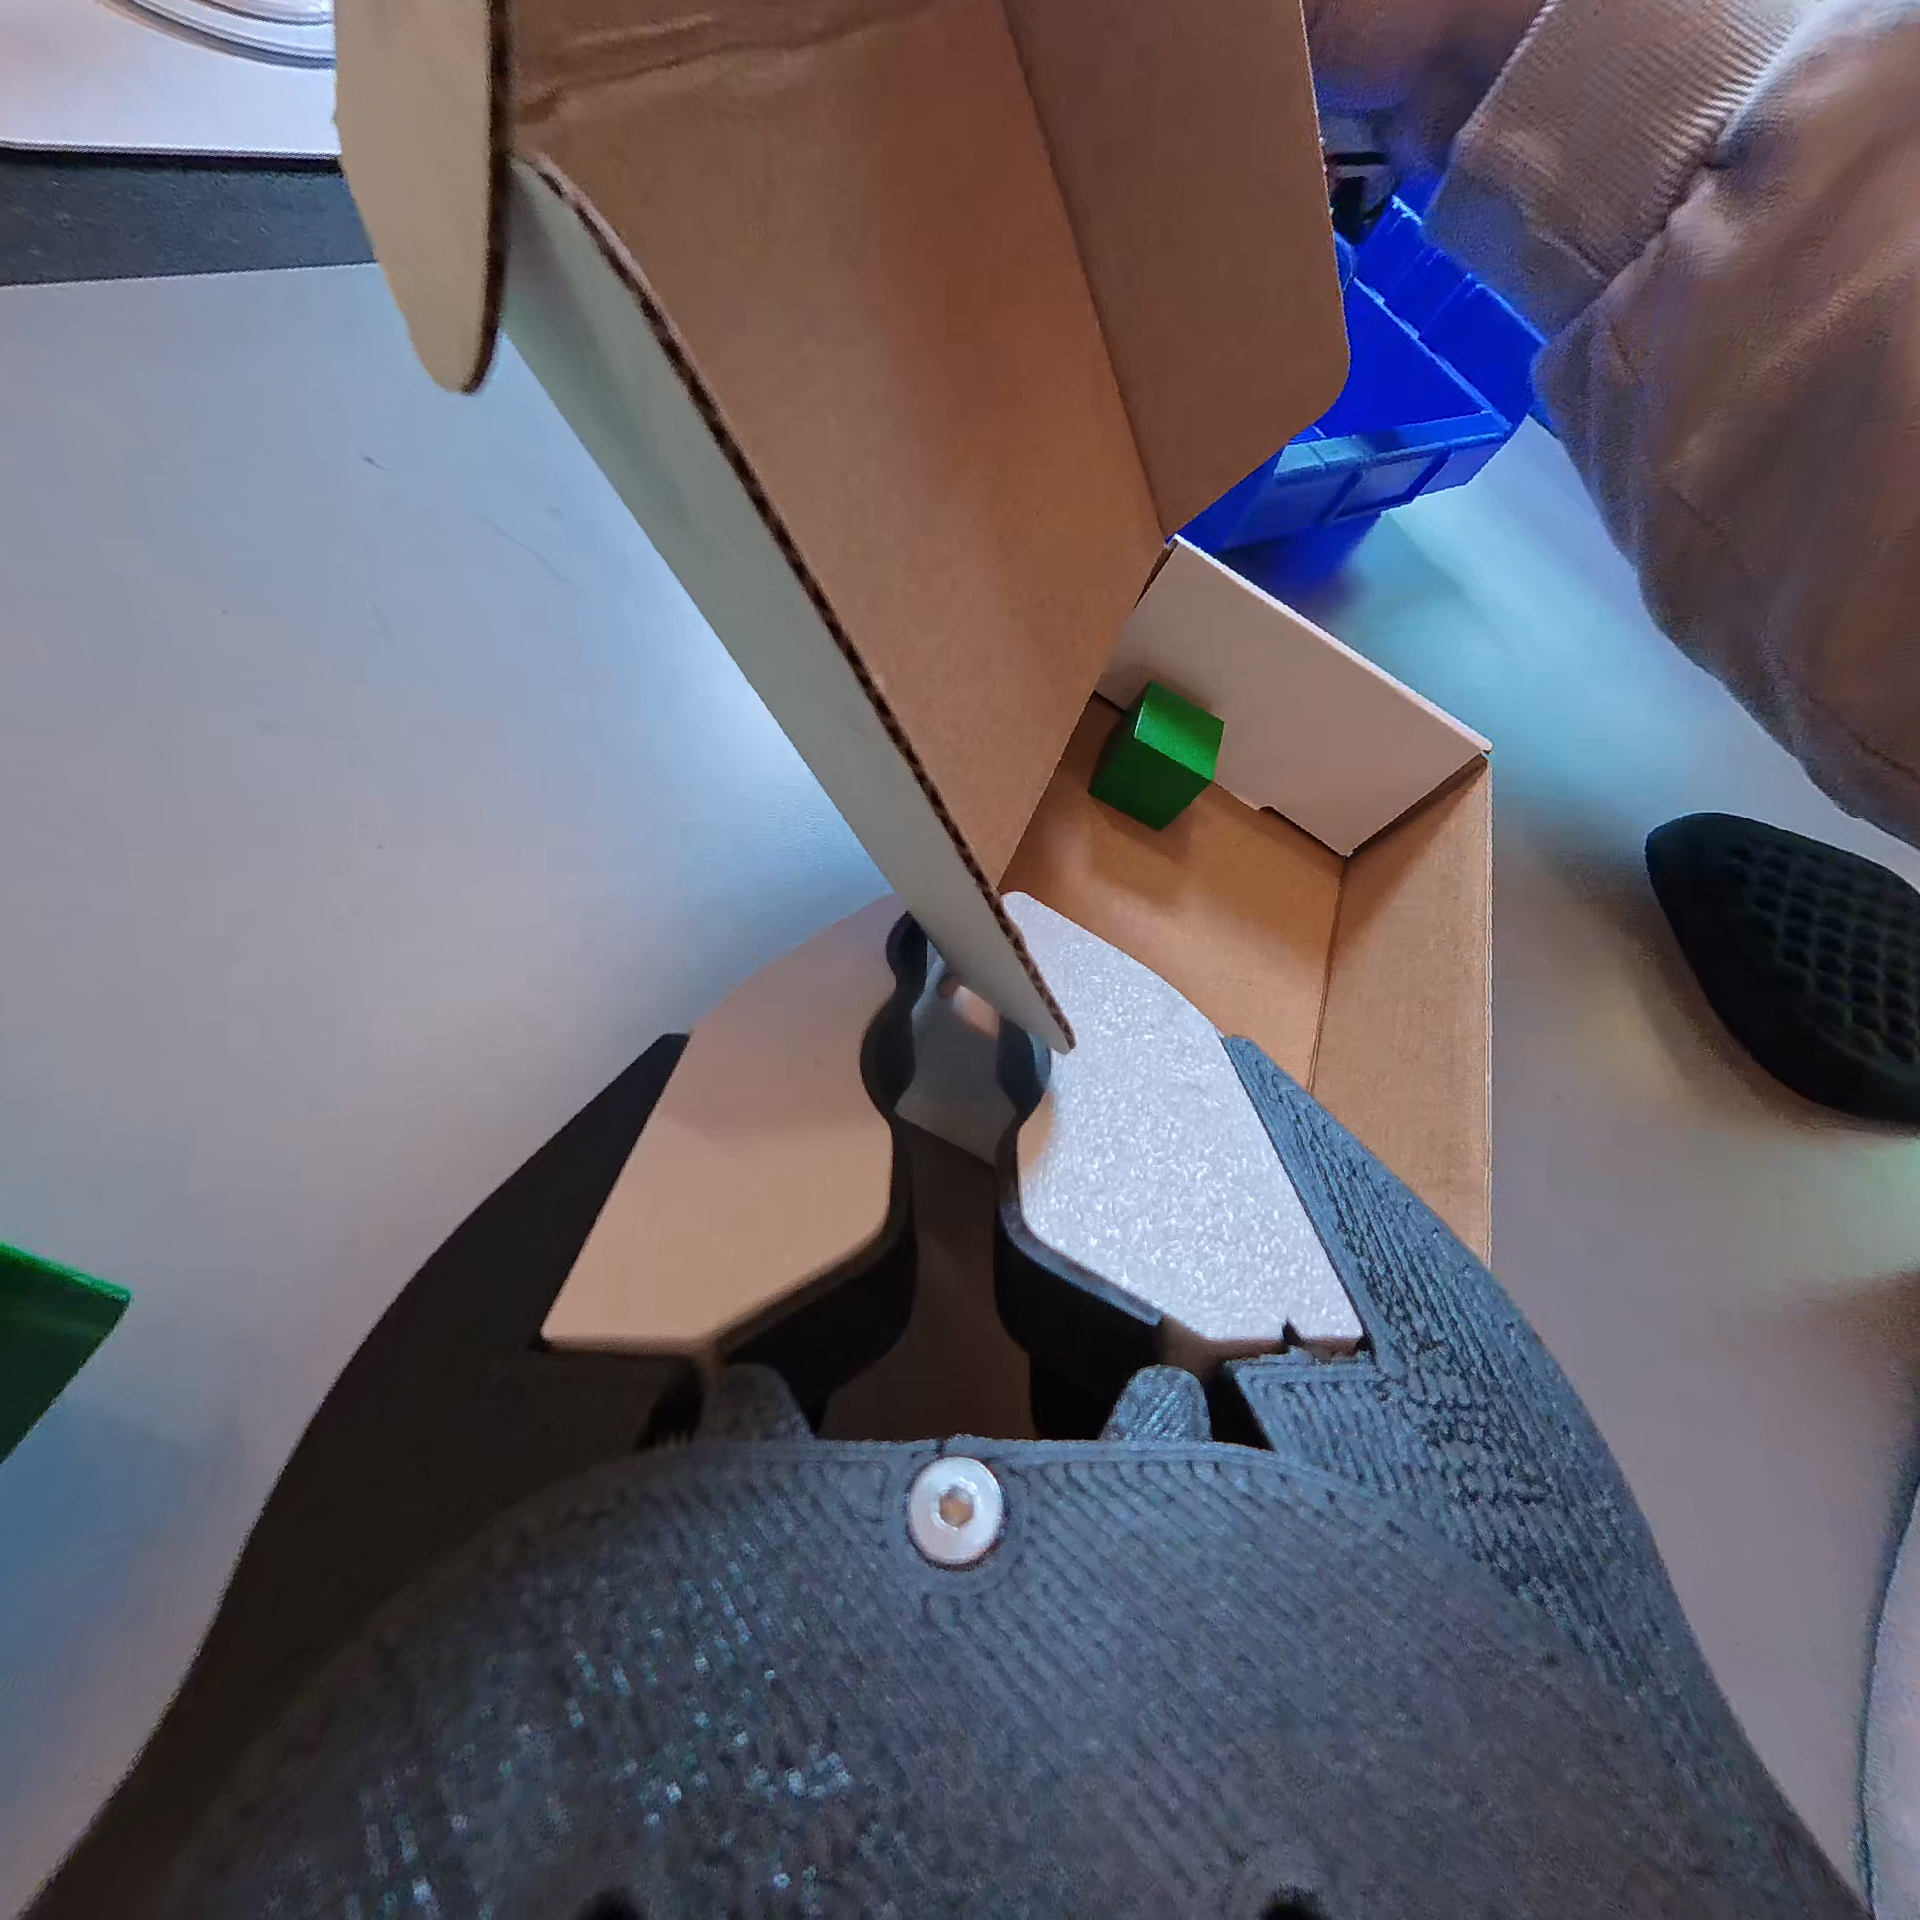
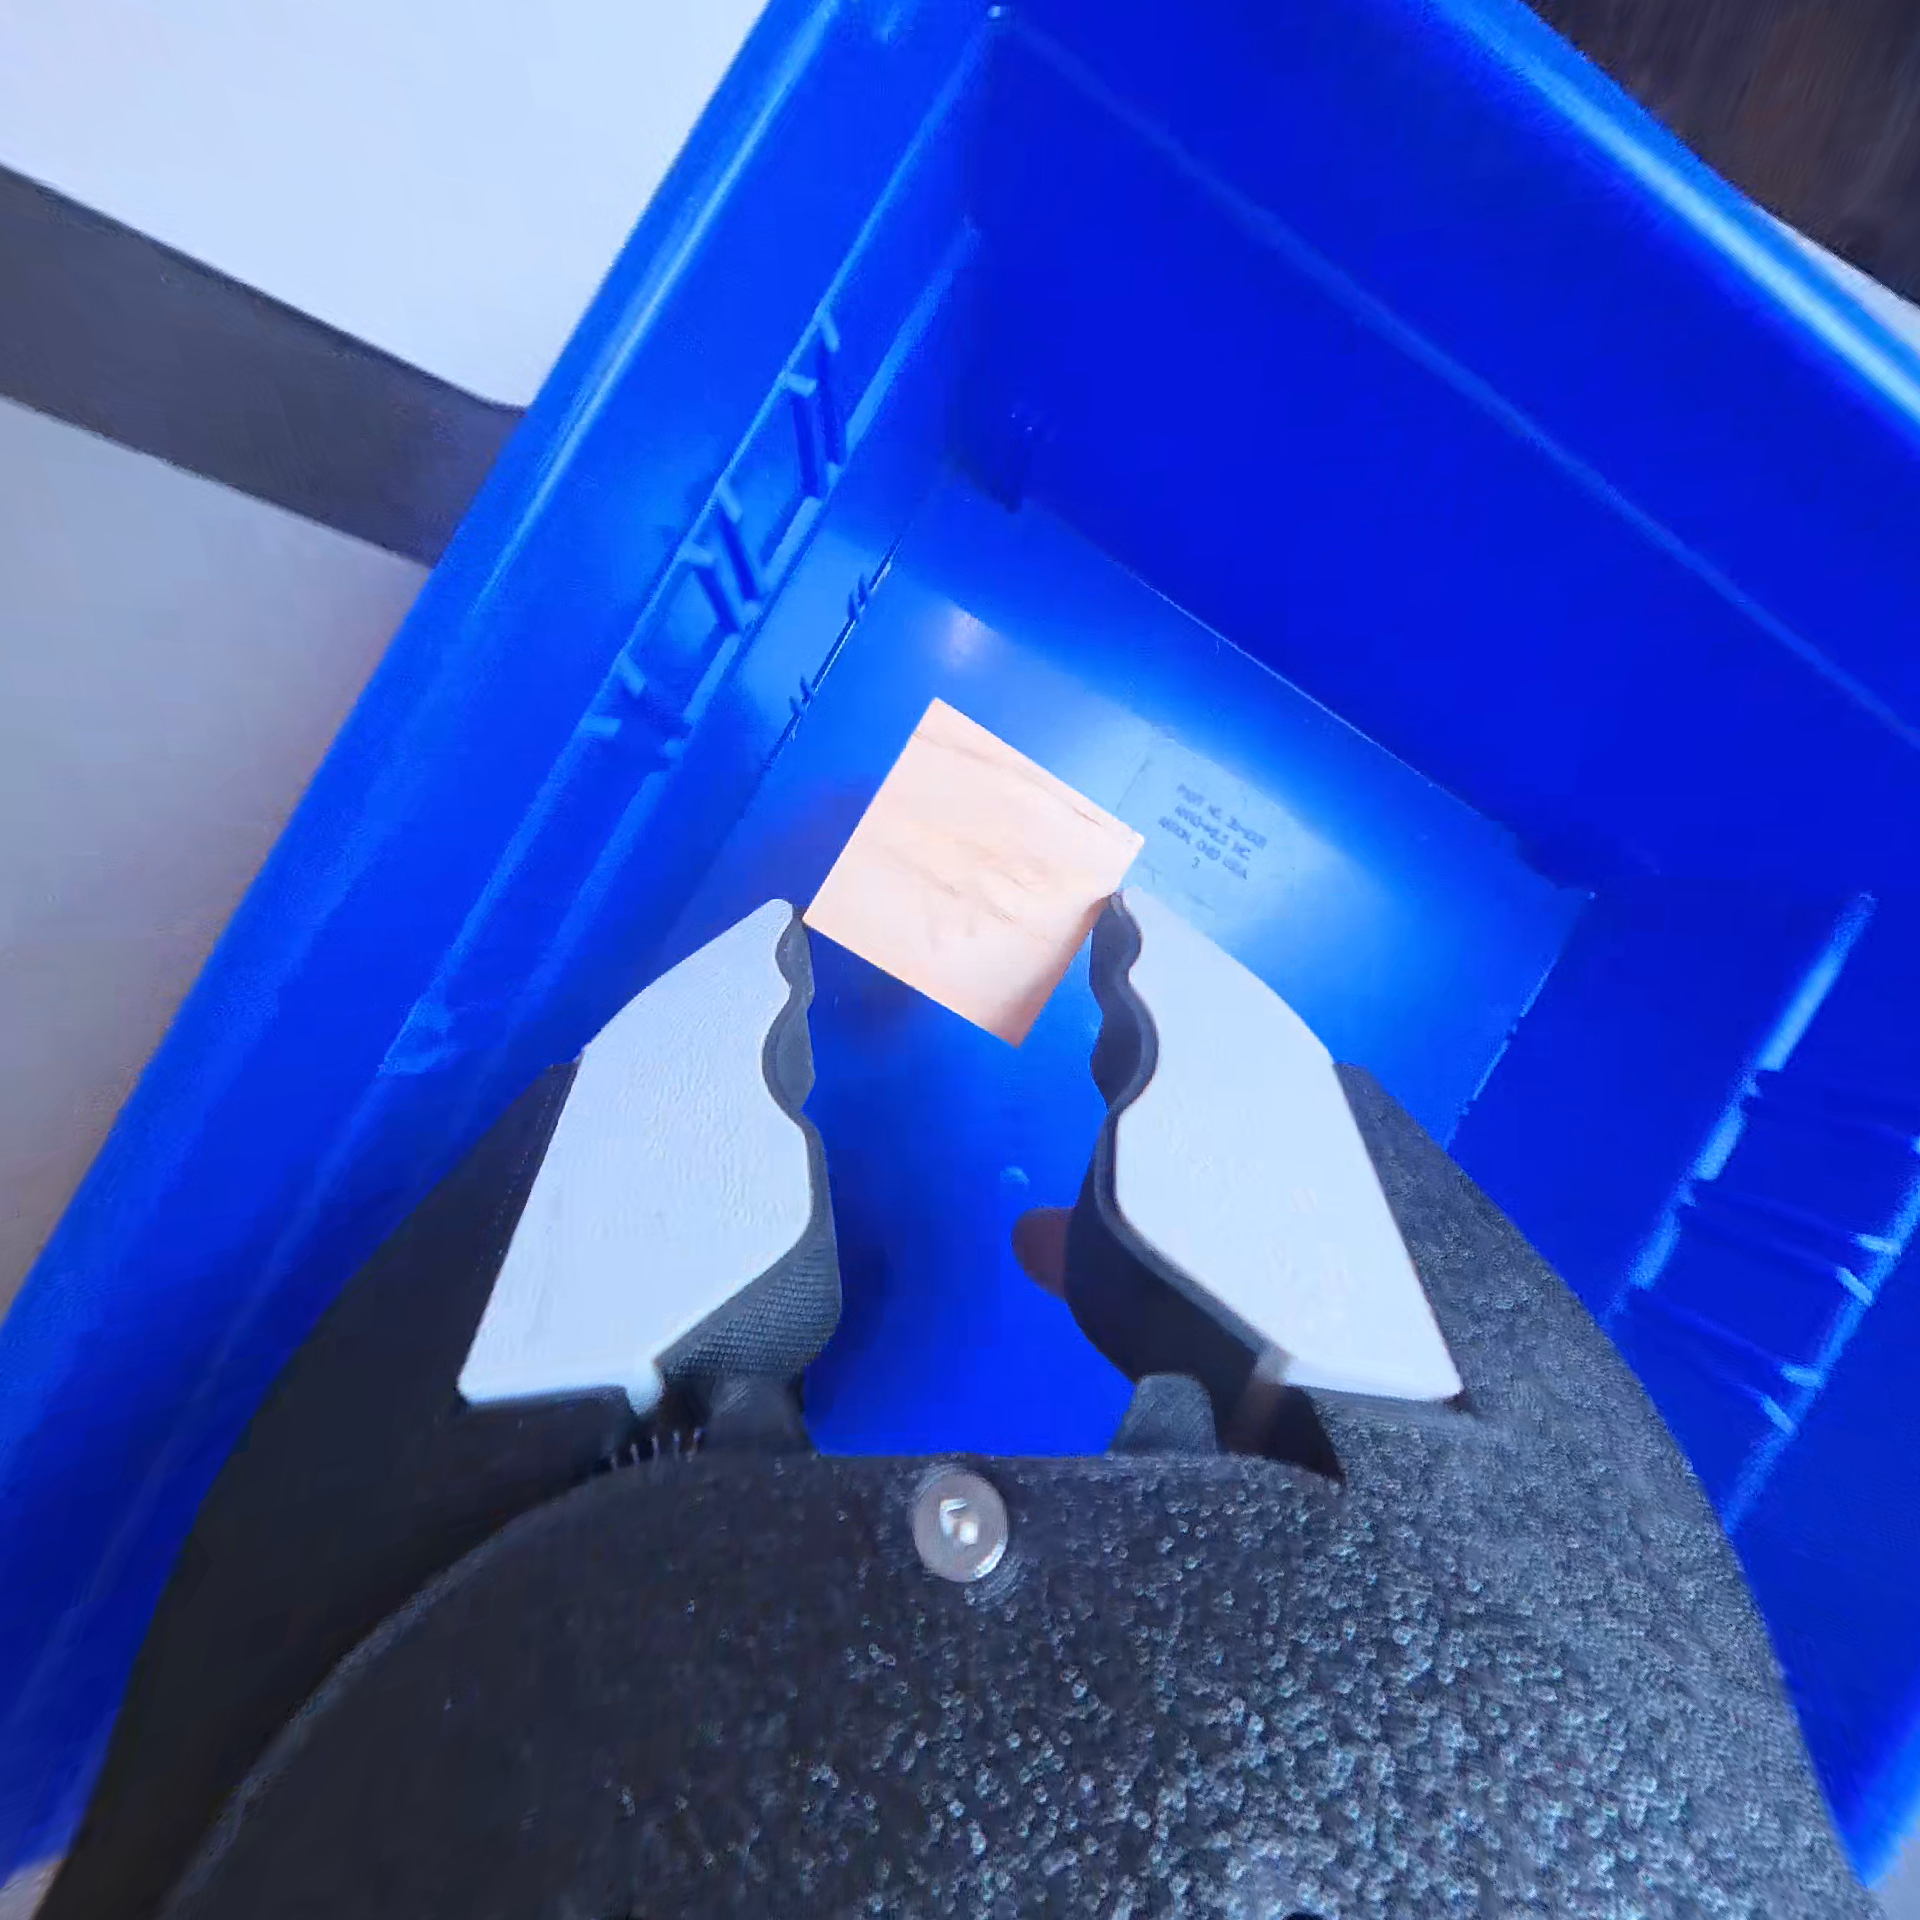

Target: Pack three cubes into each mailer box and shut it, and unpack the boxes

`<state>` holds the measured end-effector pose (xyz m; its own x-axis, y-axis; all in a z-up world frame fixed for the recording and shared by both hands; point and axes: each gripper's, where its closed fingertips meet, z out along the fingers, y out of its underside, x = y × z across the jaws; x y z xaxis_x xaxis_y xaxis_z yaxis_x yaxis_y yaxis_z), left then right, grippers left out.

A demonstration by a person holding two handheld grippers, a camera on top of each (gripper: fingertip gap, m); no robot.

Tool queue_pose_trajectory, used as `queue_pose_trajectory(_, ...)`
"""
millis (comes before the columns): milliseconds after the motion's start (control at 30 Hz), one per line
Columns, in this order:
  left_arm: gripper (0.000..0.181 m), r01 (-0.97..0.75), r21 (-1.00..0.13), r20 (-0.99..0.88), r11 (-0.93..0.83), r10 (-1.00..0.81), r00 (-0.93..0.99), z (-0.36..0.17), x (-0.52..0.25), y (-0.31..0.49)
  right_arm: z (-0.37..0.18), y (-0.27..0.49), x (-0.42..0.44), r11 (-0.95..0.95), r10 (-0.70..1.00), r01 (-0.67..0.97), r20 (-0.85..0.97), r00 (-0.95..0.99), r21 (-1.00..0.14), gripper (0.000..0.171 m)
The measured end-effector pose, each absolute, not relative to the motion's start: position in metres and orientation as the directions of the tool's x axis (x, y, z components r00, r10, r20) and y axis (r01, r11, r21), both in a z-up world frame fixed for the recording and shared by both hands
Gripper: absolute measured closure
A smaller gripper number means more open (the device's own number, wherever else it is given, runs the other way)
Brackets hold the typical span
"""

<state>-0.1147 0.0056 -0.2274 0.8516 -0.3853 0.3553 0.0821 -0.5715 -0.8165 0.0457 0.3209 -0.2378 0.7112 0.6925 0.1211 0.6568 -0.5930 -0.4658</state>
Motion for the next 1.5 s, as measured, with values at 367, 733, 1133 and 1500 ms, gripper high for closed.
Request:
queue_pose_trajectory(367, 0.170, 0.091, -0.816, 0.360, -0.571, -0.380, 0.852, -0.227, -0.115, 0.006, -0.235, 0.346, 0.031, -0.557, 0.681, 0.668, 0.189, 0.707, -0.494, 0.100)
queue_pose_trajectory(733, 0.170, 0.127, -0.807, 0.388, -0.576, -0.356, 0.850, -0.227, -0.114, 0.008, -0.073, 0.187, 0.025, -0.010, 0.786, 0.660, 0.401, 0.470, -0.752, 0.108)
queue_pose_trajectory(1133, 0.170, 0.103, -0.813, 0.374, -0.573, -0.379, 0.846, -0.228, -0.112, 0.007, -0.202, 0.023, -0.003, 0.581, 0.803, 0.785, 0.304, -0.512, -0.214, 0.119)
queue_pose_trajectory(1500, 0.169, 0.059, -0.810, 0.373, -0.583, -0.435, 0.820, -0.229, -0.110, 0.004, -0.242, 0.047, -0.015, 0.628, 0.724, 0.769, 0.273, -0.634, 0.121, 0.132)
